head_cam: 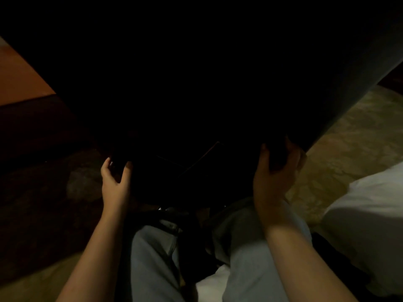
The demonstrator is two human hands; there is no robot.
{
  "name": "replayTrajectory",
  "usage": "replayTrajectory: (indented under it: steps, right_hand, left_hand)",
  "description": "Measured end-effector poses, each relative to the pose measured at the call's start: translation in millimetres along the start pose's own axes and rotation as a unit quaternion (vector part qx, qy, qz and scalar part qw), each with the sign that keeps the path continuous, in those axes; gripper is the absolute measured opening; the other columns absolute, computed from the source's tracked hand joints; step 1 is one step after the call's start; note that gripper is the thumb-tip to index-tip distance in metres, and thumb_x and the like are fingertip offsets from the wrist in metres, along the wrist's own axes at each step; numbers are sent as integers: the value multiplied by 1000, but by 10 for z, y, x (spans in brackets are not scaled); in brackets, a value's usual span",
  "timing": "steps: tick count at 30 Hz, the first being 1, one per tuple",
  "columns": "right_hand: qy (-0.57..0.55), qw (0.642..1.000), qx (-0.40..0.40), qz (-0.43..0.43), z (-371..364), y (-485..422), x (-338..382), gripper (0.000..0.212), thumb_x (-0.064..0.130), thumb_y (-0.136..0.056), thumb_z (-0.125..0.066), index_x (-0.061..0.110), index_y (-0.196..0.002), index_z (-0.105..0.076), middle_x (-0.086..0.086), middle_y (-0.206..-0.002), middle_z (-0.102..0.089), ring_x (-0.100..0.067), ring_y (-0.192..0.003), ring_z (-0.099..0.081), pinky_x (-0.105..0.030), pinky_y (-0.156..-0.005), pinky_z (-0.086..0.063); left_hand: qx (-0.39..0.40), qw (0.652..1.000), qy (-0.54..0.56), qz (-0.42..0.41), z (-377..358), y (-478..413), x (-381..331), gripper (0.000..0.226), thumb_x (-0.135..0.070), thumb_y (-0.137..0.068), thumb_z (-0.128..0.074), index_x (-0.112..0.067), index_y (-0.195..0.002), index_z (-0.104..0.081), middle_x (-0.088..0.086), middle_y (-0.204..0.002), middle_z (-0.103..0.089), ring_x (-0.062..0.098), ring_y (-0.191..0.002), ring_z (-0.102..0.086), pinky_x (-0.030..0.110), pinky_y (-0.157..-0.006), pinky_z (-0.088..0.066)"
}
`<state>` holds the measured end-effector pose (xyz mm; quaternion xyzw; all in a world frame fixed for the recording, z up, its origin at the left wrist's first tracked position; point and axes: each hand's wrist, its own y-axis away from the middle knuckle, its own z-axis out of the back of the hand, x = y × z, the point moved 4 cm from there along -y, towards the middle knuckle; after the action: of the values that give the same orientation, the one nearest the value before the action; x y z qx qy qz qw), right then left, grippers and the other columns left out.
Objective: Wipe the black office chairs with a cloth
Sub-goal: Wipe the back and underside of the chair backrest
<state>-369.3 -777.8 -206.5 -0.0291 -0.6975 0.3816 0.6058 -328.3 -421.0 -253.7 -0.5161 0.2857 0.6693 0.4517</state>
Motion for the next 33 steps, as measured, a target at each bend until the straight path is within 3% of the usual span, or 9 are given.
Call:
replayTrajectory:
  steps: [7, 10, 13, 17, 21, 24, 26, 30, 33]
  right_hand:
    - [50, 996, 54, 59, 189, -243, -252, 37, 18, -80, -56, 16, -117, -52, -25, -116, -56, -29, -107, -54, -26, -87, -45]
    - [65, 993, 77, 67, 250, -431, -512, 38, 13, -83, -57, 8, -121, -57, -21, -117, -56, -32, -106, -58, -47, -79, -53]
    - [43, 996, 84, 1, 292, -580, -718, 33, 12, -87, -58, 8, -119, -59, -15, -116, -58, -28, -102, -60, -46, -77, -55]
    - [27, 996, 60, -58, 185, -581, -625, 35, 24, -86, -58, 11, -119, -62, -13, -116, -63, -25, -107, -61, -50, -87, -53]
    - [19, 990, 110, 81, -106, -61, 16, 38, 17, -81, -57, 9, -117, -65, -15, -121, -57, -13, -116, -49, -16, -103, -37]
    - [-27, 958, 198, 208, -313, 396, 355, 34, 13, -81, -60, 21, -114, -61, -2, -120, -50, -22, -111, -51, -22, -100, -40]
    - [-46, 945, 209, 247, -367, 482, 419, 32, 9, -82, -61, 21, -112, -61, -1, -115, -51, -24, -106, -53, -24, -97, -42]
    - [-33, 959, 202, 194, -245, 279, 271, 36, 10, -78, -59, 21, -112, -59, 1, -118, -52, -14, -111, -51, -18, -100, -39]
    - [22, 987, 136, 87, -88, -118, -52, 39, 11, -77, -56, 15, -115, -62, -8, -120, -57, -5, -114, -47, -9, -99, -36]
  left_hand:
    - [18, 1000, -5, -19, 14, 149, -117, 69, -52, -85, -50, -15, -142, -34, 8, -139, -45, 17, -123, -44, 30, -94, -39]
    - [16, 999, -21, -28, 23, 212, -97, 64, -60, -88, -53, -17, -134, -40, 6, -128, -52, 19, -117, -50, 32, -89, -41]
    - [34, 998, -34, -32, -1, 259, -95, 69, -69, -81, -50, -19, -128, -45, 0, -117, -55, 20, -109, -54, 33, -83, -43]
    - [69, 996, -45, -46, -109, 331, -151, 58, -52, -91, -50, -14, -134, -46, 3, -124, -52, 18, -113, -50, 33, -86, -41]
    - [91, 992, -62, -58, -228, 415, -208, 46, -21, -97, -49, -2, -139, -43, -5, -123, -50, 12, -114, -41, 19, -86, -34]
    - [114, 991, -51, -47, -286, 455, -224, 46, -15, -98, -48, 1, -140, -40, 11, -134, -46, 13, -117, -39, 24, -91, -31]
    - [133, 989, -44, -47, -300, 448, -218, 47, -18, -98, -48, 1, -141, -40, 3, -132, -44, 14, -121, -39, 27, -94, -33]
    - [149, 985, -70, -58, -263, 362, -137, 70, -57, -91, -48, -8, -142, -43, 11, -140, -49, 27, -127, -47, 47, -104, -40]
    - [168, 983, -63, -48, -282, 349, -87, 67, -54, -89, -45, -13, -142, -43, 10, -140, -51, 26, -128, -47, 48, -104, -41]
